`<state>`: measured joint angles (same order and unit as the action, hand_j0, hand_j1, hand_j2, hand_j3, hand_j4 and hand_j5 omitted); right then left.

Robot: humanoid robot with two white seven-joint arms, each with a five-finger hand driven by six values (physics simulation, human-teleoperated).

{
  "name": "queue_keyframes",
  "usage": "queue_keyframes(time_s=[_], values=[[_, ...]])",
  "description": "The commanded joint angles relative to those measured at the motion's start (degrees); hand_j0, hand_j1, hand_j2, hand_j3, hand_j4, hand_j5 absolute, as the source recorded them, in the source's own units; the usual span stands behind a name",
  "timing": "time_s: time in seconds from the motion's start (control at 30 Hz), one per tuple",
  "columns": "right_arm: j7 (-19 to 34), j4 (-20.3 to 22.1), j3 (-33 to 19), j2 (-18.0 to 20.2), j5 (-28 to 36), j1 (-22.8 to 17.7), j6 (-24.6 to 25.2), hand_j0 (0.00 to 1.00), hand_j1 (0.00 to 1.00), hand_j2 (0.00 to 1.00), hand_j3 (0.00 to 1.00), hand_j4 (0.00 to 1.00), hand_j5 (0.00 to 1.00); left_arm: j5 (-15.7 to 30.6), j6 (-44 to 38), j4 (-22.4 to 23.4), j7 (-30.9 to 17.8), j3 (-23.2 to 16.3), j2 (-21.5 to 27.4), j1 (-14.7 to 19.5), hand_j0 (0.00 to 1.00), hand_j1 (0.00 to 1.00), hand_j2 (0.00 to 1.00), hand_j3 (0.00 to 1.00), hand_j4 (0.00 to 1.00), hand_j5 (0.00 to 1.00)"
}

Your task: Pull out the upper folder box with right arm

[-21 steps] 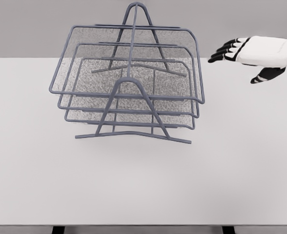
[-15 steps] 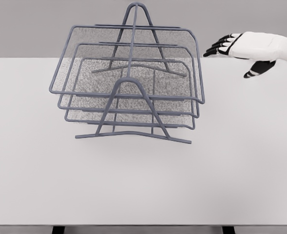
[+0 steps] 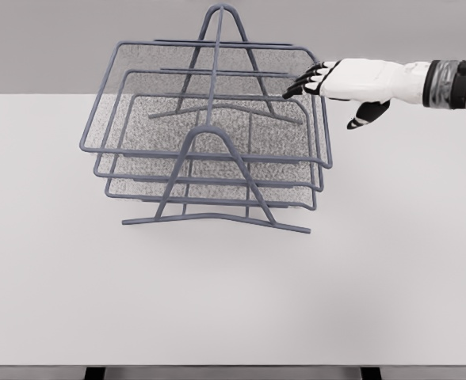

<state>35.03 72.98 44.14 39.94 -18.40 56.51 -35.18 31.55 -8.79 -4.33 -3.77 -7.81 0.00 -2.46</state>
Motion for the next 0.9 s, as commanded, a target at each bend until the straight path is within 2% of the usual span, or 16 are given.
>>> queue_keyframes(time_s=[0.0,0.07,0.27,0.43,0.57,0.67,0.73,0.87], values=[[0.0,1.1,0.0,0.8,0.3,0.0,0.2,1.00,1.00,1.00,1.00,1.00,1.00,0.0,0.0,0.0,0.0,0.0,0.0,0.0,1.00,1.00,1.00,1.00,1.00,1.00],[0.0,3.1,0.1,0.7,0.3,-1.6,0.2,1.00,1.00,1.00,1.00,1.00,1.00,0.0,0.0,0.0,0.0,0.0,0.0,0.0,1.00,1.00,1.00,1.00,1.00,1.00],[0.0,3.2,0.0,1.0,0.2,-4.4,0.2,1.00,1.00,1.00,1.00,1.00,1.00,0.0,0.0,0.0,0.0,0.0,0.0,0.0,1.00,1.00,1.00,1.00,1.00,1.00],[0.0,3.2,-0.5,6.1,0.3,-4.3,0.2,1.00,1.00,1.00,1.00,1.00,1.00,0.0,0.0,0.0,0.0,0.0,0.0,0.0,1.00,1.00,1.00,1.00,1.00,1.00],[0.0,3.6,-0.5,6.7,0.3,-5.1,0.2,1.00,1.00,1.00,1.00,1.00,1.00,0.0,0.0,0.0,0.0,0.0,0.0,0.0,1.00,1.00,1.00,1.00,1.00,1.00],[0.0,3.8,-0.6,9.9,0.5,-5.3,0.2,1.00,1.00,1.00,1.00,1.00,1.00,0.0,0.0,0.0,0.0,0.0,0.0,0.0,1.00,1.00,1.00,1.00,1.00,1.00],[0.0,3.8,-0.6,10.1,0.5,-5.9,0.2,1.00,1.00,1.00,1.00,1.00,1.00,0.0,0.0,0.0,0.0,0.0,0.0,0.0,1.00,1.00,1.00,1.00,1.00,1.00],[0.0,3.8,-1.3,12.8,0.5,-6.3,0.2,1.00,1.00,1.00,1.00,1.00,1.00,0.0,0.0,0.0,0.0,0.0,0.0,0.0,1.00,1.00,1.00,1.00,1.00,1.00]])
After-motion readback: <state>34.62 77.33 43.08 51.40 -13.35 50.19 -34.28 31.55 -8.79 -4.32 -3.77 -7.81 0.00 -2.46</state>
